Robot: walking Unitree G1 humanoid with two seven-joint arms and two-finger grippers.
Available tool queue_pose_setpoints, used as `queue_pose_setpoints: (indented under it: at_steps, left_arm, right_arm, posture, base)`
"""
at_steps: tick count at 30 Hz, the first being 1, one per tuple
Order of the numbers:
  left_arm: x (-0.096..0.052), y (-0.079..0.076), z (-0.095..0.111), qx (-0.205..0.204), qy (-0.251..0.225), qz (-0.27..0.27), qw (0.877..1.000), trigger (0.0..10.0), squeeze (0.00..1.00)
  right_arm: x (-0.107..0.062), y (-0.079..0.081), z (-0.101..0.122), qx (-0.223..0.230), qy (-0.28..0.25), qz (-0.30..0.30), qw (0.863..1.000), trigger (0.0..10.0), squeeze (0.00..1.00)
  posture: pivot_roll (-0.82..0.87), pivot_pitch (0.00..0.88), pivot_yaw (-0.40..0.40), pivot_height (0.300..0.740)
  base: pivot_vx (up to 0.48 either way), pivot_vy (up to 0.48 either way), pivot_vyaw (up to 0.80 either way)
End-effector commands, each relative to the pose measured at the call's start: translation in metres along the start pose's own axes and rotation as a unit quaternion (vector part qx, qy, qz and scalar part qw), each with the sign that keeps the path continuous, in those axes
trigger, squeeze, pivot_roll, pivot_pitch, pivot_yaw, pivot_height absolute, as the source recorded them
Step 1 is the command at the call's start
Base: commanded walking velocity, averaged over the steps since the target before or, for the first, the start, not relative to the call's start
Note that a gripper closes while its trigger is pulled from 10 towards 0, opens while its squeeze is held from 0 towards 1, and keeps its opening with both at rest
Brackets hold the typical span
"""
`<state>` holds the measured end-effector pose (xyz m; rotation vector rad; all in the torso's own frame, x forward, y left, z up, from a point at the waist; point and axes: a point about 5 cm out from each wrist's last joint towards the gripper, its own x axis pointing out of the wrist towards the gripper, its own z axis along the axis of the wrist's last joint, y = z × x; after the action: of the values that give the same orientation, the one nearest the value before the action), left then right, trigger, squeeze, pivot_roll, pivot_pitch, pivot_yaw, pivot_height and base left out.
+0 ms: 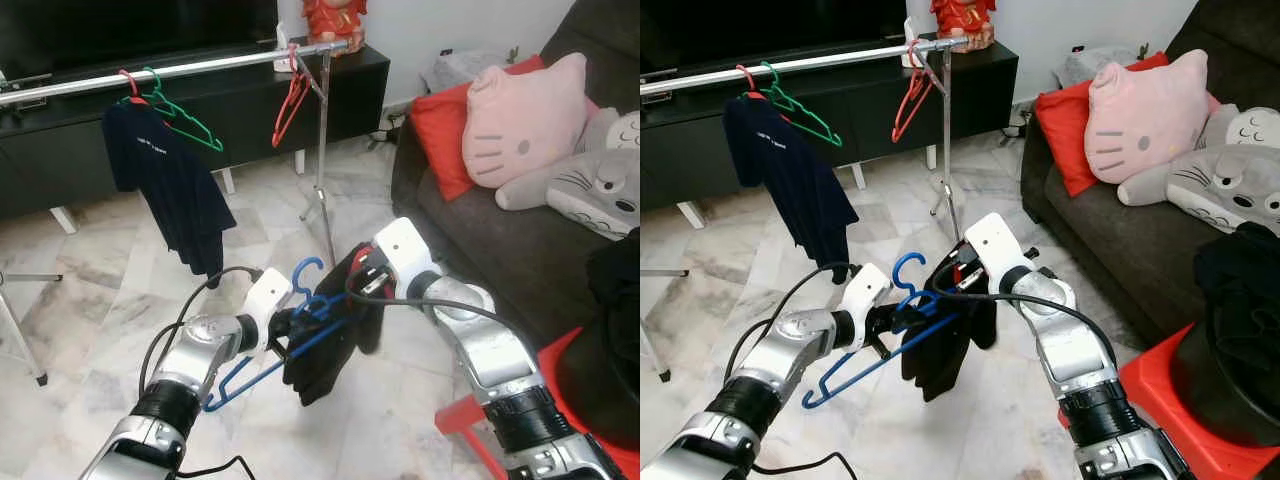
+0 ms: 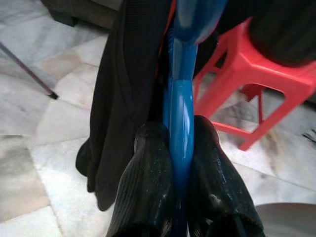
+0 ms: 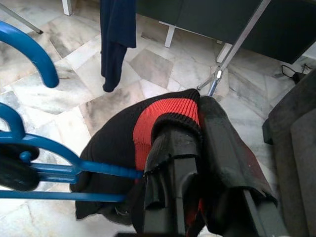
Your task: Hang hanger
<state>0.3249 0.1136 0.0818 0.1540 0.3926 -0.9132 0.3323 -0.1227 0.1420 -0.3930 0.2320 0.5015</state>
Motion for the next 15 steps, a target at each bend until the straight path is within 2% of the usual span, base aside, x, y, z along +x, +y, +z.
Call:
queue_pose_setpoints:
  at_steps: [1,6,8,13,15]
  left_arm:
    - [-0.002,0.000,0.002,0.000,-0.008,-0.005,1.000,10.0,0.00]
    - [0.001,0.007,0.002,0.008,-0.006,0.047,0.999,10.0,0.00]
    - [0.003,0.012,0.004,-0.003,-0.008,0.084,0.996,10.0,0.00]
    - [0.004,0.011,0.006,0.003,-0.012,0.083,0.997,10.0,0.00]
    - [0.005,0.013,0.008,0.007,-0.019,0.103,0.994,10.0,0.00]
  right_arm:
    - [0.001,-0.002,0.016,-0.015,-0.030,0.005,0.999,10.0,0.00]
    - [-0.001,0.002,0.027,-0.009,-0.046,0.020,0.999,10.0,0.00]
    - [-0.002,0.005,0.031,-0.005,-0.054,0.028,0.998,10.0,0.00]
    - [-0.003,0.013,0.030,0.004,-0.050,0.051,0.997,10.0,0.00]
    - [-0.004,0.015,0.028,0.003,-0.043,0.056,0.997,10.0,0.00]
  posture:
    - [-0.07,0.044,-0.004,0.740]
    - [-0.07,0.049,-0.005,0.740]
    - [-0.07,0.049,-0.005,0.740]
    - [-0.08,0.053,-0.005,0.740]
    - [-0.08,0.055,-0.007,0.740]
  base:
    - [0.000,0.000,0.00]
    - [0.000,0.000,0.00]
    - [0.000,0.000,0.00]
    - [0.000,0.000,0.00]
    - [0.000,0.000,0.00]
